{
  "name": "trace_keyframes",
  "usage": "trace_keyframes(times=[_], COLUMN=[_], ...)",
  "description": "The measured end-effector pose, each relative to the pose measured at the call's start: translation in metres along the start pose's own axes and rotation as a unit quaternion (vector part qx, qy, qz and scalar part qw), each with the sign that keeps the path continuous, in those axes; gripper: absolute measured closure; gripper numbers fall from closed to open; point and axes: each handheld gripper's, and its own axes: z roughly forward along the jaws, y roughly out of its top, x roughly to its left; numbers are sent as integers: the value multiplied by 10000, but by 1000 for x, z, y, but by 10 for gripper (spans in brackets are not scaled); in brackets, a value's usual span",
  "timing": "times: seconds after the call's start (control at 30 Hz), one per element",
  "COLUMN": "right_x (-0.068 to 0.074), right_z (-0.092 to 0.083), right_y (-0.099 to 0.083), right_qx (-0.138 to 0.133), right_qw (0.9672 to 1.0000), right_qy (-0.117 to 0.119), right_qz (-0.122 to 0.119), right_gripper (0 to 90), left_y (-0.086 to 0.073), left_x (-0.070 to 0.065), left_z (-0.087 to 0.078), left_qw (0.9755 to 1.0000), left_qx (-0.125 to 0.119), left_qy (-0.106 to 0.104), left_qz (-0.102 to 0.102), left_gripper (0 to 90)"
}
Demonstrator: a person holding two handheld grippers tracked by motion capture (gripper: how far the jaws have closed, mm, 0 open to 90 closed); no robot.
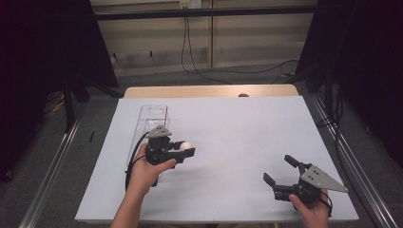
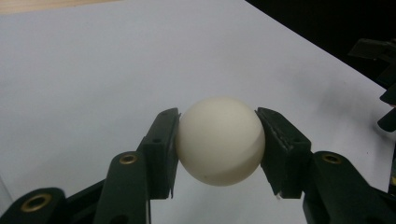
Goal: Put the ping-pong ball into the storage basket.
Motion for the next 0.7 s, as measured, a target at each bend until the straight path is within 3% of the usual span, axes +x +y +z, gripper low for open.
trace_keyframes(times=[0.07, 0.7], right_x=[0, 0], right_z=[0, 0], right_y=[0, 0], right_qx=[10, 23], right_qw=[10000, 10000], right_qy=[2, 18], right_qz=[10, -4], right_gripper=[27, 27], left_y=[0, 0], left_x=[0, 5], left_z=[0, -6], left_qw=[10000, 9999], left_qx=[-66, -113], left_qy=[-18, 39], left_qz=[-70, -65], left_gripper=[512, 512])
